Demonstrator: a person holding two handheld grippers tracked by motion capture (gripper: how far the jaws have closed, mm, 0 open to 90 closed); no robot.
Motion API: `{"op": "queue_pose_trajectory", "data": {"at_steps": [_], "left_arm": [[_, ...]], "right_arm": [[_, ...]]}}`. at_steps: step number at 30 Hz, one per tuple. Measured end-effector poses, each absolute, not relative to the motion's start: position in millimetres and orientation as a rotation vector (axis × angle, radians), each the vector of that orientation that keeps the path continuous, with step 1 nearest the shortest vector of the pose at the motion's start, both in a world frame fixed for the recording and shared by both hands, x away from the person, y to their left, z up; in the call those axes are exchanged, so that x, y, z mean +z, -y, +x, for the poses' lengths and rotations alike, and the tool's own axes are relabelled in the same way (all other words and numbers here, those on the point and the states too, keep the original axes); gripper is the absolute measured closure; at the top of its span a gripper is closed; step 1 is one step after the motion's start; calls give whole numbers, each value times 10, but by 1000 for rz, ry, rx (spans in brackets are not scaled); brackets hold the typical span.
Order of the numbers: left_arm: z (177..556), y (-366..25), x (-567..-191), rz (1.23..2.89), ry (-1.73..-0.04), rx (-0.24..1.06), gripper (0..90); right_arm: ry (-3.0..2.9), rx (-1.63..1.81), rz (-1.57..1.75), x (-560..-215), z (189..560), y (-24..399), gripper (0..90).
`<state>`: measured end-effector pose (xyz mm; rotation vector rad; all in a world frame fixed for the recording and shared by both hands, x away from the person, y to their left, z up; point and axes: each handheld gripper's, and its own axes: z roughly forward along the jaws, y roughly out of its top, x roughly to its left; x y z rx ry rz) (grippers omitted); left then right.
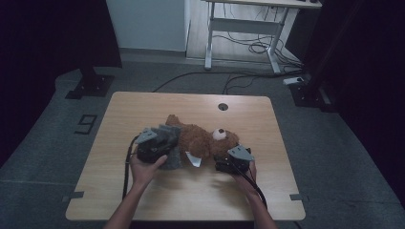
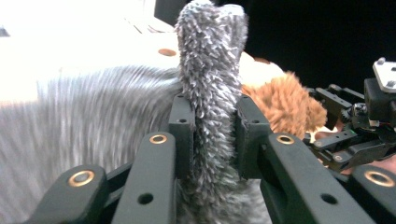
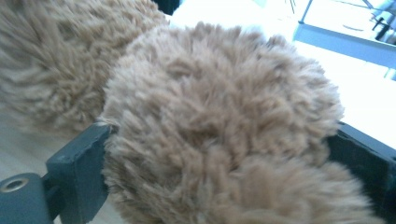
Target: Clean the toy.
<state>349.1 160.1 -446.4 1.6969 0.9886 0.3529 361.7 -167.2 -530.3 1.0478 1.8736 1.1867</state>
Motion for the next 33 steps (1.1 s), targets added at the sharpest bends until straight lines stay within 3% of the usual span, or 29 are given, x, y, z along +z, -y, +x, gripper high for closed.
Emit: {"op": "queue_pose_trajectory", "data": {"at_steps": [6, 14, 22, 29, 33], "left_arm": [[3261, -1941, -4361, 1712, -1011, 448, 766], [3125, -2410, -4649, 1774, -1183, 559, 774], [3130, -2577, -4993, 1933, -1325, 591, 751], [3255, -2431, -5296, 2108, -1380, 542, 542], [3239, -2409, -5255, 2065, -1351, 554, 383]], "right_arm": [[-1851, 1257, 1039, -5230, 3534, 1745, 37], [-1818, 1311, 1078, -5191, 3363, 1985, 29], [-1860, 1297, 1120, -5322, 3254, 2162, 32], [-1877, 1288, 1154, -5383, 3202, 2211, 36], [-1877, 1282, 1171, -5403, 3211, 2223, 38]]}}
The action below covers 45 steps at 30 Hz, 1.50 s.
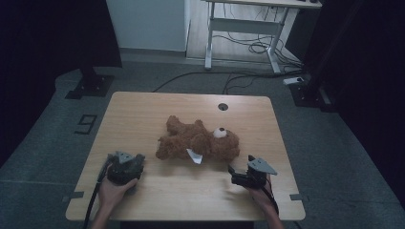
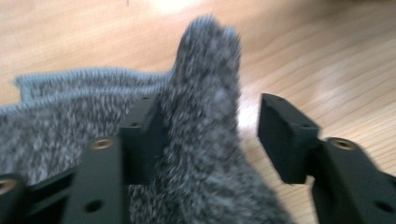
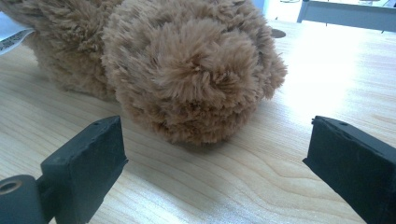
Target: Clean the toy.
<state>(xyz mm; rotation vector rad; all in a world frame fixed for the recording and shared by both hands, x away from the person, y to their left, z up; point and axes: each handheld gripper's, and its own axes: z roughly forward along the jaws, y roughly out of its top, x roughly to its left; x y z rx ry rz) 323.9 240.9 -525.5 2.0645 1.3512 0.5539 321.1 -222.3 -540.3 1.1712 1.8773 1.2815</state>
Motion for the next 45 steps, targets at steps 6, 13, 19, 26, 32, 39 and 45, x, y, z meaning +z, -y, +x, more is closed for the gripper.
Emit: {"op": "queue_pose_trajectory", "data": {"at_steps": [6, 13, 19, 26, 32, 39, 45], "left_arm": [[3136, -2463, -5085, 1996, -1290, 514, 236], [2963, -2540, -4889, 1934, -1214, 530, 219], [2813, -2573, -4886, 1892, -1202, 512, 219], [2684, -2481, -4865, 1890, -1196, 522, 230], [2682, -2205, -4985, 1925, -1193, 501, 239], [2708, -2097, -5064, 1954, -1166, 488, 247], [2705, -2148, -5066, 1942, -1169, 490, 252]], "right_arm": [[-1873, 1286, 1176, -5400, 3193, 2227, 38], [-1868, 1321, 1206, -5399, 3127, 2300, 41], [-1895, 1315, 1200, -5428, 3047, 2338, 65], [-1926, 1315, 1209, -5450, 2953, 2370, 87], [-1941, 1276, 1239, -5483, 2933, 2426, 121], [-1961, 1267, 1238, -5490, 2950, 2435, 126], [-1958, 1272, 1244, -5489, 2960, 2453, 126]]}}
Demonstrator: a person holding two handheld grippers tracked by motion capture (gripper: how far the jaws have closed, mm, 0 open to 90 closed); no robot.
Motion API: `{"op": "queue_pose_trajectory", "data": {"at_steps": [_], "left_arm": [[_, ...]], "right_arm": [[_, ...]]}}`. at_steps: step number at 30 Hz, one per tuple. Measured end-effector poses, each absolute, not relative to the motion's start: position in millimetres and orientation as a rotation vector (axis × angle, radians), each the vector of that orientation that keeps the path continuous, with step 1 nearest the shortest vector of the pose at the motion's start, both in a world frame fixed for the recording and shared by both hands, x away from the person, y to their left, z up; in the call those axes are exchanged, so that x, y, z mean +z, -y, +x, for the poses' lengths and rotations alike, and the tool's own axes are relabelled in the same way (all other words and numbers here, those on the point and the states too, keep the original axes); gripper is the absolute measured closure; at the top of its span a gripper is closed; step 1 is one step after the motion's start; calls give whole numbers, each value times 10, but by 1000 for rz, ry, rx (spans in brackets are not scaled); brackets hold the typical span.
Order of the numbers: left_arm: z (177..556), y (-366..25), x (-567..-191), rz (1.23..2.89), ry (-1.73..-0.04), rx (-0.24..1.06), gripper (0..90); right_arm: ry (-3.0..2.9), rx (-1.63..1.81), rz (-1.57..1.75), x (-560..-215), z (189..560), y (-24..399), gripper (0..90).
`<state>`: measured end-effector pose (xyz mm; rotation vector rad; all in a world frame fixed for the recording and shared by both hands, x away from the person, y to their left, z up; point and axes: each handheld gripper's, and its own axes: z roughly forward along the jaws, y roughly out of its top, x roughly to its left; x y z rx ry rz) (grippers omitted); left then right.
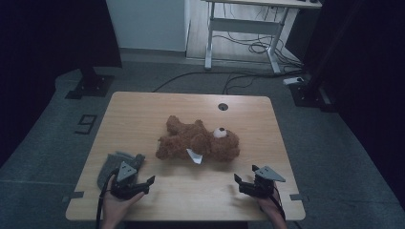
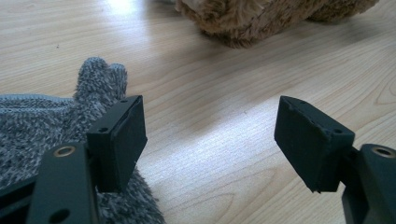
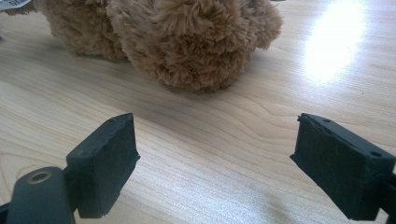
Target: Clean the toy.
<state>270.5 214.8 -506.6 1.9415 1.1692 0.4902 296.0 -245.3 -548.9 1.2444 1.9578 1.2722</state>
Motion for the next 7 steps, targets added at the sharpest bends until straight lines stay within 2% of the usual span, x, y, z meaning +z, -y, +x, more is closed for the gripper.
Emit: {"op": "queue_pose_trajectory", "data": {"at_steps": [7], "left_arm": [[2705, -2135, -5075, 1928, -1161, 467, 252]], "right_arm": [[-1957, 1276, 1244, -5489, 2956, 2454, 128]]}}
